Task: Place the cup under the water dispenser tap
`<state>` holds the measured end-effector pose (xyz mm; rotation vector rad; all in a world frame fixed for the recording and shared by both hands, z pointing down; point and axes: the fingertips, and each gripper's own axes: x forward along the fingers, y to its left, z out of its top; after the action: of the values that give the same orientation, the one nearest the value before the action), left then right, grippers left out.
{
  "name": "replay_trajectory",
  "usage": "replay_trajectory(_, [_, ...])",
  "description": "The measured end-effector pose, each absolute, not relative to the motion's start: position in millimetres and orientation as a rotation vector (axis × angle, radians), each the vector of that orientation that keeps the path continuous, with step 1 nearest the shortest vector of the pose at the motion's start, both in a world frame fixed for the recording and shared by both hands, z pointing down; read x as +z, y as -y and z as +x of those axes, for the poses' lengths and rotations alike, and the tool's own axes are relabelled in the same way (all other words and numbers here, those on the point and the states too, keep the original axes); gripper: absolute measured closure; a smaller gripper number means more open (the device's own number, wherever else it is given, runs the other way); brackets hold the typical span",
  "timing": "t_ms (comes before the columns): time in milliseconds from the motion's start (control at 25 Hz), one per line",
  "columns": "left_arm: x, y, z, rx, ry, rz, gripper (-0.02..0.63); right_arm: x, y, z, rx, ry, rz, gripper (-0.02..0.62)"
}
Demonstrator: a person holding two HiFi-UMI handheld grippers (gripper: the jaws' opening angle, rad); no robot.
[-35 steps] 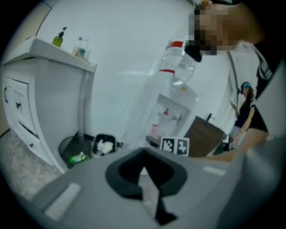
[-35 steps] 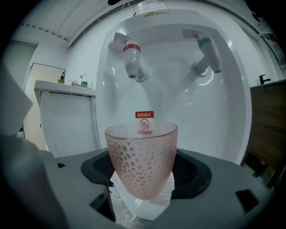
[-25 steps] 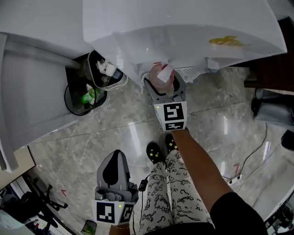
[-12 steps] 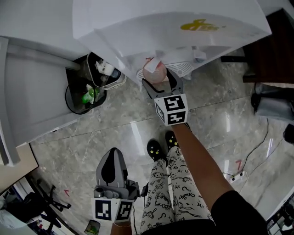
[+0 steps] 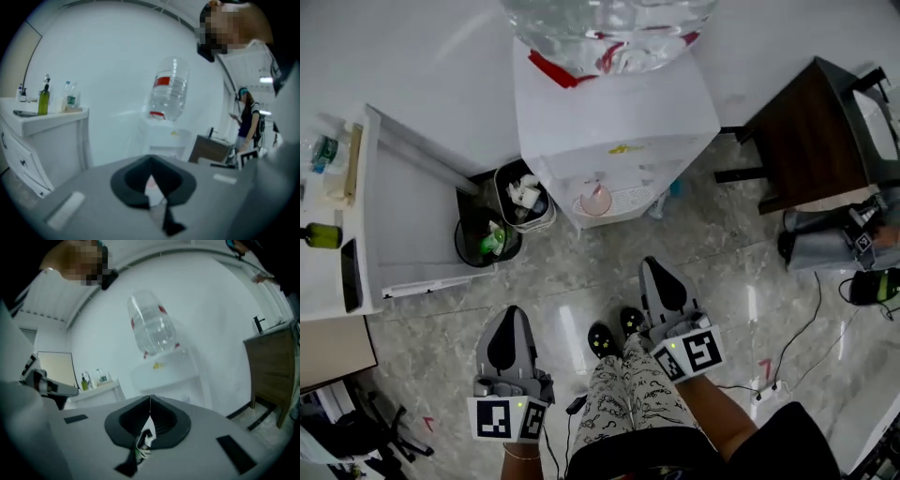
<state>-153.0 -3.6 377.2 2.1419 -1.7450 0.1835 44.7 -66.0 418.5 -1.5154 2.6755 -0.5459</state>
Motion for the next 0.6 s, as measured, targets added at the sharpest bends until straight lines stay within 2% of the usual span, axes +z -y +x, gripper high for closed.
replay_trajectory(120, [322.8,3.3,-129.3,0.14,1.691,2.225,0.611,330.6,37.1,44.4,-0.5,-2.749,-1.264,0.583])
replay_trajectory(240, [272.3,-15.6,-107.2,0.106,1.623,2.291,0.611,274.4,7.9,47.0,-0.475,-2.845,-1.231,0.583])
replay_trajectory(600, [201.2,-48.6,-65.9,0.185,1.534,2.39,0.611,169.1,-27.4,68.1,-0.343,-2.854,-1.195,0.583])
